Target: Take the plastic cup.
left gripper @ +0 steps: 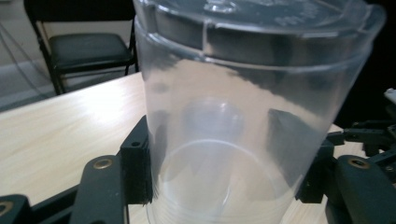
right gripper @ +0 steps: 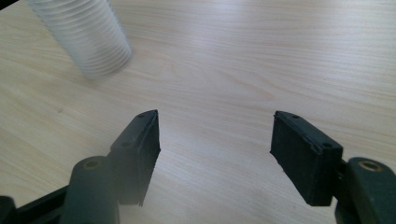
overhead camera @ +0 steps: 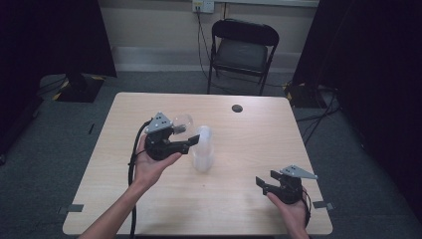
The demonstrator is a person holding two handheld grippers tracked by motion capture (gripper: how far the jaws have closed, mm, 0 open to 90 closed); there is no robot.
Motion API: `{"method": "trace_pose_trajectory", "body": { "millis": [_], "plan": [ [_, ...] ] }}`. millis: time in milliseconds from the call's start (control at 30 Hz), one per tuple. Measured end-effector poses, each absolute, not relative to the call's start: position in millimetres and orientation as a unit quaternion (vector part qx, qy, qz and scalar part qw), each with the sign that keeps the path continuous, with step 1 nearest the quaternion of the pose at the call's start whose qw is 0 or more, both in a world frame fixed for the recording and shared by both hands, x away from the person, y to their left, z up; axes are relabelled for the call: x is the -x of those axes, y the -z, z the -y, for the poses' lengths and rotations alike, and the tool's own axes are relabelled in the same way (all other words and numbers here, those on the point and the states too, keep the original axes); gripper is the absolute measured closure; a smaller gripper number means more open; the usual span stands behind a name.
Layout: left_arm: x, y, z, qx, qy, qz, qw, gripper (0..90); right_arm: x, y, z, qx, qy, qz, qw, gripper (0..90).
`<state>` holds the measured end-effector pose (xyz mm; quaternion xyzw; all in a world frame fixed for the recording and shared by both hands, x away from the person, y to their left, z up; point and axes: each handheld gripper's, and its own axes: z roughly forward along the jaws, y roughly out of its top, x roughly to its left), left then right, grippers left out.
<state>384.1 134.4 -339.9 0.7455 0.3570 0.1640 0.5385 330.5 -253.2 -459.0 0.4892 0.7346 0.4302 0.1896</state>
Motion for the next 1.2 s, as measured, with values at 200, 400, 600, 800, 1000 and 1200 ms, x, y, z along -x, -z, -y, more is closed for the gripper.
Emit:
{"method": "trace_pose_trajectory", "body": {
  "millis": [200, 400, 600, 800, 1000, 1200],
  "plan": [
    [-378.5, 347.8, -142.9, -0.745, -0.136, -0.374, 0.535, 41.0, -326.0, 455.0, 245.8, -0.476, -0.435, -0.740, 0.191, 34.8],
    [-369.2, 354.8, -146.0, -0.742, -0.130, -0.383, 0.535, 41.7, -321.7, 452.6, 236.1, -0.456, -0.432, -0.750, 0.207, 39.4],
    [-362.8, 363.1, -145.9, -0.743, -0.102, -0.374, 0.546, 40.9, -316.5, 451.7, 226.5, -0.428, -0.436, -0.762, 0.213, 41.7],
    [-361.2, 372.7, -142.2, -0.738, -0.071, -0.380, 0.553, 40.5, -311.1, 445.3, 214.2, -0.395, -0.458, -0.772, 0.196, 43.9],
    [-361.4, 373.9, -147.5, -0.718, -0.044, -0.399, 0.568, 40.4, -313.5, 433.3, 202.6, -0.374, -0.465, -0.779, 0.192, 47.3],
    [-365.5, 382.9, -144.9, -0.723, -0.009, -0.404, 0.560, 39.8, -313.7, 420.5, 171.4, -0.327, -0.490, -0.787, 0.182, 49.1]
  ]
}}
